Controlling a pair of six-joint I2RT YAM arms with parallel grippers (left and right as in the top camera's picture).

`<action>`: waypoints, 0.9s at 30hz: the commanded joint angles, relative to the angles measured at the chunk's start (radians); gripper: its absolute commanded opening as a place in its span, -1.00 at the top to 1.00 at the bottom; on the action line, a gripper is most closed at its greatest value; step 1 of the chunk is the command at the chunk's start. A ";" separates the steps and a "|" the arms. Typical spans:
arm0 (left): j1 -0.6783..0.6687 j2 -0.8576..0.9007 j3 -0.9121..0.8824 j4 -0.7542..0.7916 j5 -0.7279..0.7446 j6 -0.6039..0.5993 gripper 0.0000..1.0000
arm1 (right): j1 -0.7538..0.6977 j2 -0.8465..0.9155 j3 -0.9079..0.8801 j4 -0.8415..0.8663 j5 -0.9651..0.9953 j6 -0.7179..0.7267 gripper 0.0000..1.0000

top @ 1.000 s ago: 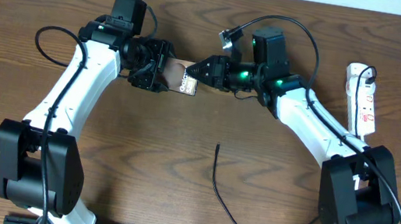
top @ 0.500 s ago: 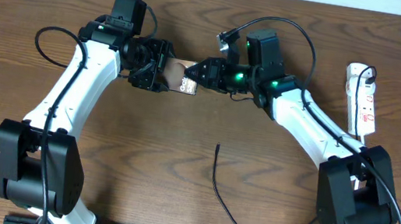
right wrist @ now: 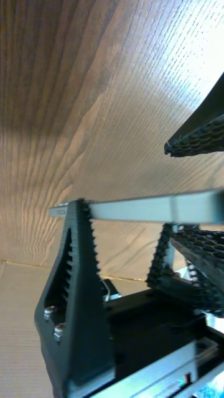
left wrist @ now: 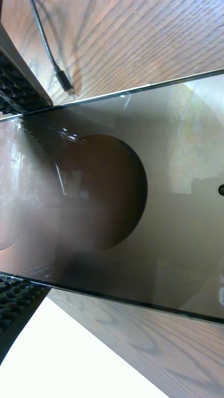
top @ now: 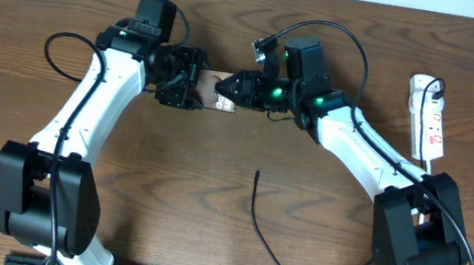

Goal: Plug charger to phone and switch on socket
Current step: 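Grasp the phone's right edge with the right gripper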

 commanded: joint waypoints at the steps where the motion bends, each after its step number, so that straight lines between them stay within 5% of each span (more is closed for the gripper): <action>1: -0.016 -0.035 0.034 0.005 0.006 -0.018 0.85 | 0.011 0.007 0.013 -0.005 0.013 -0.016 0.27; 27: -0.045 -0.035 0.034 0.020 -0.001 -0.017 0.85 | 0.029 0.007 0.013 -0.016 0.039 -0.012 0.38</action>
